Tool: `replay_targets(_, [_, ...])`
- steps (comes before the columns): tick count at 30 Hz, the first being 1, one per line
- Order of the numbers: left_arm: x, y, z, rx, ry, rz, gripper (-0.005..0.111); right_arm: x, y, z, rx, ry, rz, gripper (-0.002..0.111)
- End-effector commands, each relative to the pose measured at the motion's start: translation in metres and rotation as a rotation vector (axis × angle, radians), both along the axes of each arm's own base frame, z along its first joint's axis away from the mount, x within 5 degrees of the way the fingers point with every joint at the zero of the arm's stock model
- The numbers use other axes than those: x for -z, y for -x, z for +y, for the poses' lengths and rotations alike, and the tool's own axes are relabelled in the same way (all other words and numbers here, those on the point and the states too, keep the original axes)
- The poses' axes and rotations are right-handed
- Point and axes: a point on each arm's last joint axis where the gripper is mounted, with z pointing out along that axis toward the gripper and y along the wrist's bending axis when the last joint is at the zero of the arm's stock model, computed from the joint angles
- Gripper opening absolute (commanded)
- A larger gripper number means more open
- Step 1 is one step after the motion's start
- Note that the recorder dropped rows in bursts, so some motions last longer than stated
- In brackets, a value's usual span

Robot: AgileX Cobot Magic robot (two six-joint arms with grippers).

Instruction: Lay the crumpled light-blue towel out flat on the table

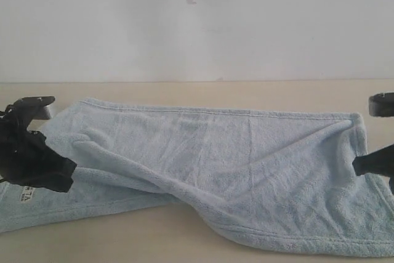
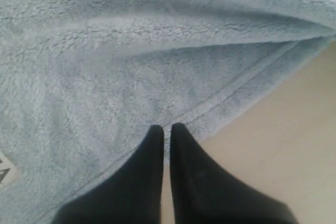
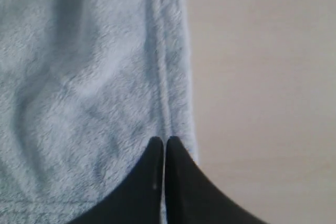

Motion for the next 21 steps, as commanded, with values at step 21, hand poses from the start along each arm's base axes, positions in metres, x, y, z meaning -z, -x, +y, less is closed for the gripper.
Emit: replay_targets(21, [0.066,0.010,0.015,0.041,-0.181,0.087,0.004,0.082,0.017,0.006,-0.061,-0.061,0.096,0.001])
